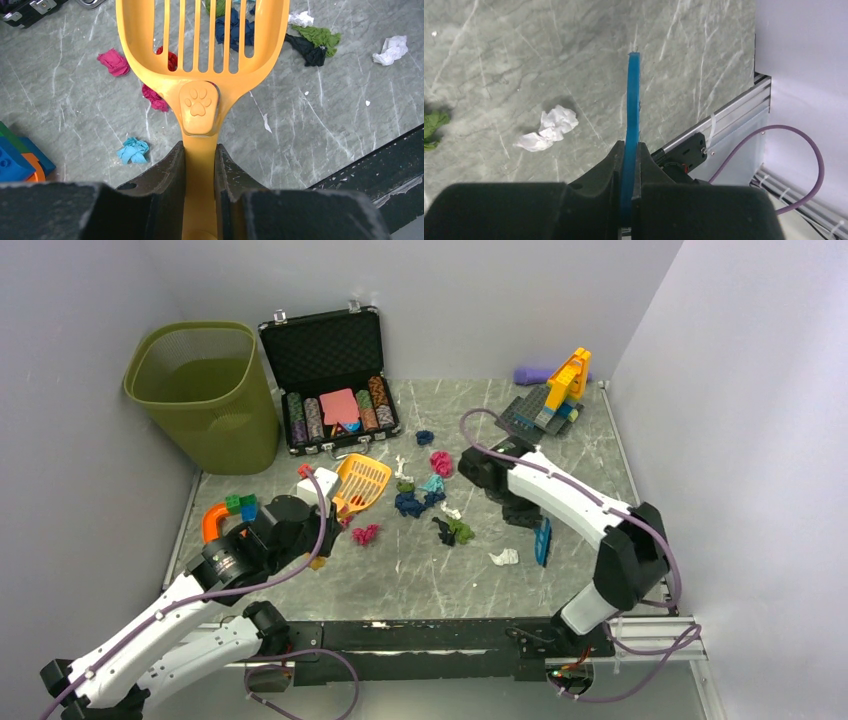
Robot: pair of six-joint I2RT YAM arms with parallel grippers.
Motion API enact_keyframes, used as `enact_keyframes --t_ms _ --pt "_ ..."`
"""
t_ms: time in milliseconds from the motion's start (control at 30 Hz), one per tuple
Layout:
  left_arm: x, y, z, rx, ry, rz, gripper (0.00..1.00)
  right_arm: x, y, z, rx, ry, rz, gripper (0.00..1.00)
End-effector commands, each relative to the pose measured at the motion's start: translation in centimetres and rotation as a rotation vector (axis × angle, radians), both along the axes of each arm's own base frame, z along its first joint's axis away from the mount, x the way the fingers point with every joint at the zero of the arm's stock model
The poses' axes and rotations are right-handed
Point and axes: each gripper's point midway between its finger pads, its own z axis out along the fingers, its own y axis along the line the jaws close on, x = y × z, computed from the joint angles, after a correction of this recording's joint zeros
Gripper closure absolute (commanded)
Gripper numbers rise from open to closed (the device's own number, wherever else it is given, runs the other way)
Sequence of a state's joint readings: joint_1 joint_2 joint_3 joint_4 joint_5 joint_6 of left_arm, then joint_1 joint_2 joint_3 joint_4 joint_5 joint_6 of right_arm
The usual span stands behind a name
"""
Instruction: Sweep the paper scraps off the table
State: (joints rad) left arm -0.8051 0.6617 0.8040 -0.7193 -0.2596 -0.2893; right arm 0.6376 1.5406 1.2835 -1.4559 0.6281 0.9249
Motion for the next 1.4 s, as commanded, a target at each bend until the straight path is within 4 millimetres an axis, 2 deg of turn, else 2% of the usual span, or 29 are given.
enact_keyframes --t_ms 0,33,100,200,267,300,400,433,500,567,767,900,1033,1133,1300,1367 --pt "0.4 -0.3 0.7 -0.017 -0.034 -0.009 1.0 -0.7 2.3 -1.8 -0.044 0.049 -0.01 1.0" --pt "0.4 -0.3 0.7 -0.018 -0.035 -0.008 1.0 -0.6 3.7 -2.3 -0.026 0.07 -0.001 1.0" --pt "0.5 -0.2 0.7 -0.015 -0.035 -0.003 1.0 0.0 8.1 -3.7 0.073 0.096 0.061 1.0" --pt "0.6 -0.1 0.5 -0.008 -0.032 0.009 1.0 2.2 14.7 -4.9 0.229 0.075 0.104 1.0" --pt "0.7 0.2 0.4 0.0 -0.03 0.024 1.0 5.0 19.6 -4.1 0.372 0.009 0.123 1.0" --pt "0.7 0.3 0.4 0.003 -0.03 0.03 1.0 6.2 21.4 -3.8 0.424 -0.012 0.132 1.0" --pt "0.8 0.4 0.2 0.008 -0.028 0.04 1.0 9.6 26.5 -1.2 0.578 -0.096 0.192 1.0" --pt "0.8 0.4 0.2 0.009 -0.027 0.043 1.0 10.2 27.8 -0.2 0.627 -0.115 0.215 1.0" --pt "0.8 0.3 -0.1 0.01 -0.02 0.04 1.0 10.8 28.6 1.7 0.671 -0.157 0.239 1.0" --pt "0.8 -0.1 -0.7 0.014 -0.001 0.026 1.0 11.0 27.4 2.9 0.661 -0.194 0.237 1.0" --pt "0.3 -1.7 -2.3 0.039 0.102 -0.032 1.0 9.1 19.8 4.5 0.562 -0.286 0.203 1.0" --pt "-1.6 -5.3 -3.2 -0.037 0.186 -0.232 1.0 7.5 15.0 5.0 0.527 -0.37 0.214 1.0" --pt "-2.9 -7.6 -4.9 -0.077 0.321 -0.289 1.0 6.8 11.0 5.4 0.511 -0.458 0.209 1.0" --pt "-3.2 -9.4 -5.9 -0.08 0.375 -0.301 1.0 6.6 8.8 5.9 0.501 -0.5 0.201 1.0" --pt "-3.6 -13.4 -7.0 -0.01 0.365 -0.315 1.0 6.2 7.6 6.5 0.47 -0.507 0.246 1.0" --pt "-3.4 -14.5 -8.5 0.047 0.382 -0.295 1.0 5.9 7.2 6.8 0.456 -0.504 0.262 1.0"
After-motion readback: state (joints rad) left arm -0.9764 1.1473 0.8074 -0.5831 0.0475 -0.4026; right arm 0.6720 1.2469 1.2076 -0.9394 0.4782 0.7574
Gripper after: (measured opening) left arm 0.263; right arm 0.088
